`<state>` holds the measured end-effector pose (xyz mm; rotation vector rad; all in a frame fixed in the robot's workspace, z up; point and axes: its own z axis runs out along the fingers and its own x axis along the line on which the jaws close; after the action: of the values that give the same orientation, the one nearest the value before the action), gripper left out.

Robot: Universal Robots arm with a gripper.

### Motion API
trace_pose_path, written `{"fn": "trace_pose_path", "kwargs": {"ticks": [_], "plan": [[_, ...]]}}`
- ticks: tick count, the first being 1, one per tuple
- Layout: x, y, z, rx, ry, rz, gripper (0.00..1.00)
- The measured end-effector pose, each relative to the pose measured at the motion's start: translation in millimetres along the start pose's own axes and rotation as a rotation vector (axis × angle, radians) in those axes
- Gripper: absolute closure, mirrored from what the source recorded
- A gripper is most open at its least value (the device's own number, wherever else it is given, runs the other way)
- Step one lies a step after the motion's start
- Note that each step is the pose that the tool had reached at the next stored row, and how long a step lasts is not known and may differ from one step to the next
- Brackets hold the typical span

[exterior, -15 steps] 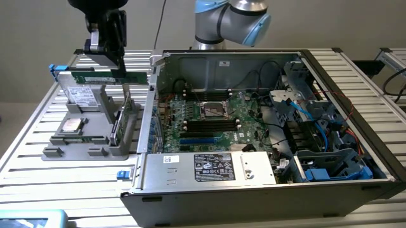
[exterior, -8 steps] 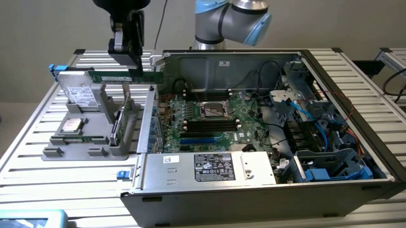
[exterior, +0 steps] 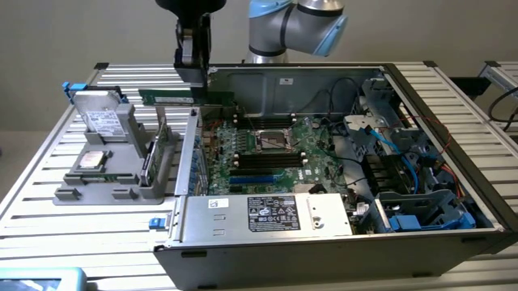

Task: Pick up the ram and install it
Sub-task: 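Pick up the ram and move it above insertion slot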

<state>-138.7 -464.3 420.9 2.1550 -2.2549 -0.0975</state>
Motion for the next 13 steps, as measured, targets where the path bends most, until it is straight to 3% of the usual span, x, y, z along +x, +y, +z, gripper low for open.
{"fn": "trace_pose_path", "kwargs": {"ticks": [13], "plan": [[-2.7, -58.9, -3.4, -0.0011, 0.0, 0.0, 0.87]]}}
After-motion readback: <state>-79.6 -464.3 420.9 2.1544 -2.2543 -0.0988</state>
